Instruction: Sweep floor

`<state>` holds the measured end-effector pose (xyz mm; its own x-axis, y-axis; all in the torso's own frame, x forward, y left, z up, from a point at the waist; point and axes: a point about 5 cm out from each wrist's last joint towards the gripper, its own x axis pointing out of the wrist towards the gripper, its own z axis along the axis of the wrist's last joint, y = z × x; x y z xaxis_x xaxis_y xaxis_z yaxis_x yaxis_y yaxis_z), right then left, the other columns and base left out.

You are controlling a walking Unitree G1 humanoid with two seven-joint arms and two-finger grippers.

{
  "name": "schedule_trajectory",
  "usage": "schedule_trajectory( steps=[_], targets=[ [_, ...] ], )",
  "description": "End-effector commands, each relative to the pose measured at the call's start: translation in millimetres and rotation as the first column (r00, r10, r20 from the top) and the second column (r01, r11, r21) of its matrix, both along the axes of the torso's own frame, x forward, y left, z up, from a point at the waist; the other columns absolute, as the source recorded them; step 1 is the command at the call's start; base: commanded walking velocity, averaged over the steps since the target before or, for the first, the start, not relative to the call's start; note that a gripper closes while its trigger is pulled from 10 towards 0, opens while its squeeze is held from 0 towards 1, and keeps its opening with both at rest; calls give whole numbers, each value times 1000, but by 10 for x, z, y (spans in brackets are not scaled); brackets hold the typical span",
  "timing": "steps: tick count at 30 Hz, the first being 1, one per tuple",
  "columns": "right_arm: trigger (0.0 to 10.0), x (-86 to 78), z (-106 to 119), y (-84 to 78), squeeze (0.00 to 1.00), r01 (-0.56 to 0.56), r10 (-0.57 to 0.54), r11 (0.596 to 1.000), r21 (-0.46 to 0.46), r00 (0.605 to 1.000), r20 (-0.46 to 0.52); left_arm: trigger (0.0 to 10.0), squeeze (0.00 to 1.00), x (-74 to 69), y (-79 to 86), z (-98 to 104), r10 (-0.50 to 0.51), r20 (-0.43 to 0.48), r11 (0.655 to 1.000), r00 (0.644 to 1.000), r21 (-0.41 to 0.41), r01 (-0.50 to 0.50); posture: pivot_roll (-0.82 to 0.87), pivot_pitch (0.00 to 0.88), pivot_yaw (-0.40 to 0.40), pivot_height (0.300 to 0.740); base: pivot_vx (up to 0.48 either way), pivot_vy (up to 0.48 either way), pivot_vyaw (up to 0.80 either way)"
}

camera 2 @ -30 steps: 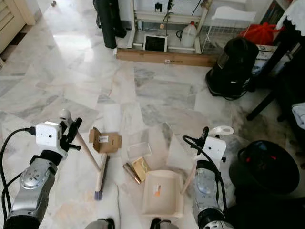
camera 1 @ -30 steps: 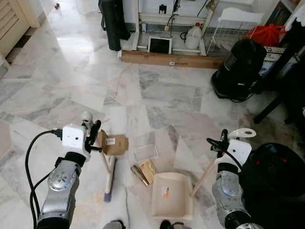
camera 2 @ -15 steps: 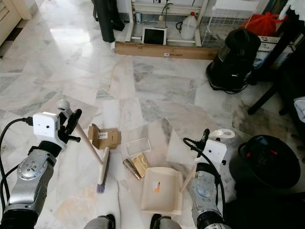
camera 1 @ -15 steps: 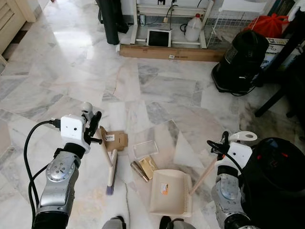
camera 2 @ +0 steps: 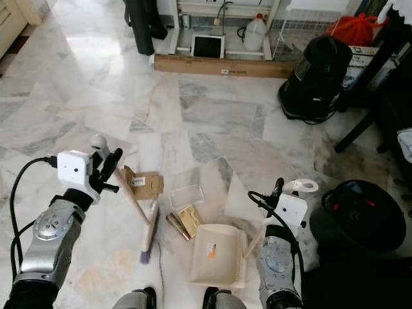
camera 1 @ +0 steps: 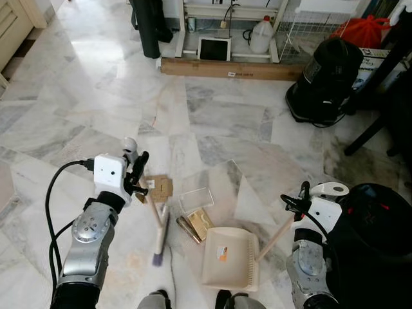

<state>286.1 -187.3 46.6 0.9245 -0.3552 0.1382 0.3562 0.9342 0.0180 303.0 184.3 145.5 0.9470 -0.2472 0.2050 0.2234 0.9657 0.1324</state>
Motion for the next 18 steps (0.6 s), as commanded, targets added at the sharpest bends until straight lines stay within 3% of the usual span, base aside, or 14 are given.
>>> schedule_trajectory(
  steps=[1,18],
  targets=[
    [10000,-96,-145,-7,0,-2,2,1000,-2,997,-74,10000,0,-14,-45,46,-29,13,1000,999,-5,29,235,274,-38,740,0,0,0],
    [10000,-68,-128,-10,0,-4,4,1000,0,997,-75,10000,0,-21,-92,21,-130,-39,991,991,-2,130,231,254,-34,740,0,0,0]
  ],
)
